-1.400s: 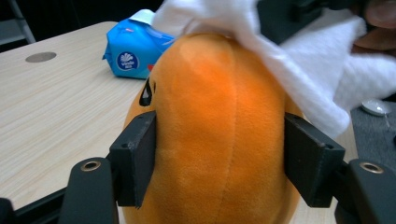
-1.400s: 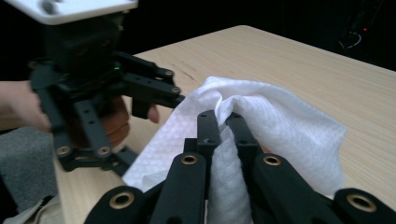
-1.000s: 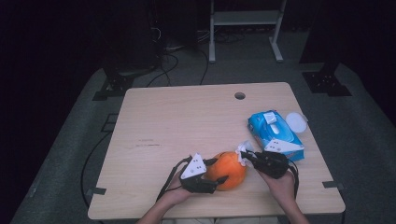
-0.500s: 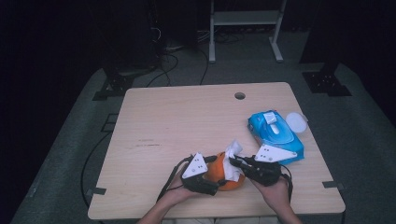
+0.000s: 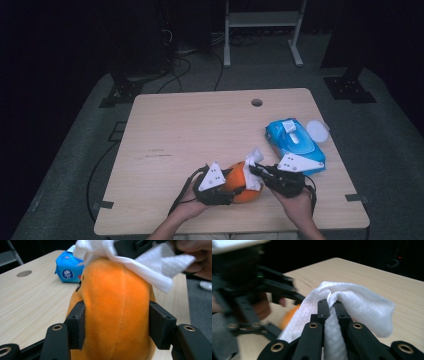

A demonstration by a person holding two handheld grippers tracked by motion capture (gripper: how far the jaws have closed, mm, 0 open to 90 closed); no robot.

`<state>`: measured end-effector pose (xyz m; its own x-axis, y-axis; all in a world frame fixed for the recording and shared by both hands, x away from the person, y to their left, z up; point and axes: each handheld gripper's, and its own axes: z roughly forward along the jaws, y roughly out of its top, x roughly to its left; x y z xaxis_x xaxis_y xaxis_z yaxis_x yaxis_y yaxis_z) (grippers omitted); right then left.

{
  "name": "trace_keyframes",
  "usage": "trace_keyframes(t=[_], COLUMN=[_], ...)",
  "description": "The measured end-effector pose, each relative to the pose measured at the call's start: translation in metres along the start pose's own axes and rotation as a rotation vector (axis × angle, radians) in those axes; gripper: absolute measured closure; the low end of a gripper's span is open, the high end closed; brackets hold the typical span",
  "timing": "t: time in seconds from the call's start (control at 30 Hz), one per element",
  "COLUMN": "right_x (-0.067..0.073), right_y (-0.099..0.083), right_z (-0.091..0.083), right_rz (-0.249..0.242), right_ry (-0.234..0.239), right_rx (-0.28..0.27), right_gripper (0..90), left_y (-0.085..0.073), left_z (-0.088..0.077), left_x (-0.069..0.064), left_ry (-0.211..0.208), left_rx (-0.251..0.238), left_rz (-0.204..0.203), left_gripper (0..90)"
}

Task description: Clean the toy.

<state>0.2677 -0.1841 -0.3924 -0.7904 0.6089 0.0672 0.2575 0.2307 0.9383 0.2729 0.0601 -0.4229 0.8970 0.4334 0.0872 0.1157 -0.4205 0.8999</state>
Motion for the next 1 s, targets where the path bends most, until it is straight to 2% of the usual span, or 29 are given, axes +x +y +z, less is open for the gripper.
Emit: trace_keyframes(t=[0.07, 0.13, 0.17, 0.2, 0.3, 0.37, 0.43, 0.47, 0.5, 0.53, 0.57, 0.6, 0.67, 0.73, 0.8, 0.87, 0.93, 1.0], right_x=[0.011, 0.022, 0.022, 0.019, 0.001, -0.008, -0.017, -0.022, -0.026, -0.029, -0.030, -0.029, -0.024, -0.016, -0.009, -0.001, 0.004, 0.001], right_y=[0.003, 0.005, 0.005, 0.005, -0.004, -0.010, -0.014, -0.016, -0.017, -0.019, -0.020, -0.020, -0.018, -0.013, -0.009, -0.005, -0.003, -0.005], right_z=[0.004, 0.010, 0.011, 0.010, 0.008, 0.007, 0.005, 0.003, 0.002, 0.002, 0.002, 0.002, 0.002, 0.001, 0.001, 0.002, 0.005, 0.006], right_rz=[-0.022, -0.076, -0.087, -0.079, -0.016, 0.014, 0.039, 0.065, 0.081, 0.091, 0.101, 0.100, 0.085, 0.065, 0.052, 0.025, -0.015, -0.005], right_ry=[0.037, 0.032, 0.024, 0.024, 0.005, -0.016, -0.052, -0.056, -0.062, -0.064, -0.061, -0.062, -0.067, -0.051, -0.025, 0.028, 0.025, 0.012], right_rx=[0.011, 0.028, 0.032, 0.031, 0.034, 0.047, 0.053, 0.052, 0.051, 0.048, 0.051, 0.050, 0.042, 0.023, 0.002, -0.016, -0.002, 0.007], right_gripper=[85.1, 85.1, 85.1, 85.1, 85.1, 85.1, 85.1, 85.0, 85.0, 85.0, 85.0, 85.1, 85.1, 85.0, 85.0, 85.0, 84.9, 84.9], left_y=[-0.001, 0.000, 0.000, 0.000, -0.003, -0.008, -0.014, -0.017, -0.020, -0.022, -0.022, -0.021, -0.017, -0.013, -0.011, -0.007, -0.003, 0.000], left_z=[0.000, -0.002, -0.003, -0.005, -0.004, -0.002, 0.002, 0.005, 0.008, 0.011, 0.013, 0.013, 0.011, 0.007, 0.004, 0.001, -0.003, -0.008], left_x=[0.000, 0.000, 0.001, 0.002, 0.003, 0.007, 0.012, 0.014, 0.014, 0.012, 0.010, 0.008, 0.005, 0.004, 0.004, 0.004, 0.003, 0.003], left_ry=[-0.003, -0.013, -0.018, -0.026, -0.049, -0.051, -0.026, -0.031, -0.031, -0.026, -0.015, -0.007, 0.013, 0.021, 0.024, 0.019, 0.017, 0.011], left_rx=[-0.001, -0.004, -0.012, -0.023, -0.056, -0.088, -0.068, -0.065, -0.059, -0.053, -0.056, -0.054, -0.045, -0.033, -0.028, -0.041, -0.049, -0.066], left_rz=[-0.006, -0.002, -0.005, -0.012, -0.014, -0.019, -0.041, -0.060, -0.062, -0.046, -0.034, -0.020, -0.006, 0.001, 0.007, 0.007, 0.020, 0.012], left_gripper=[40.1, 40.0, 39.9, 40.1, 39.4, 32.0, 17.8, 14.8, 13.2, 13.0, 14.1, 20.4, 29.7, 35.5, 37.8, 40.4, 41.9, 42.6])
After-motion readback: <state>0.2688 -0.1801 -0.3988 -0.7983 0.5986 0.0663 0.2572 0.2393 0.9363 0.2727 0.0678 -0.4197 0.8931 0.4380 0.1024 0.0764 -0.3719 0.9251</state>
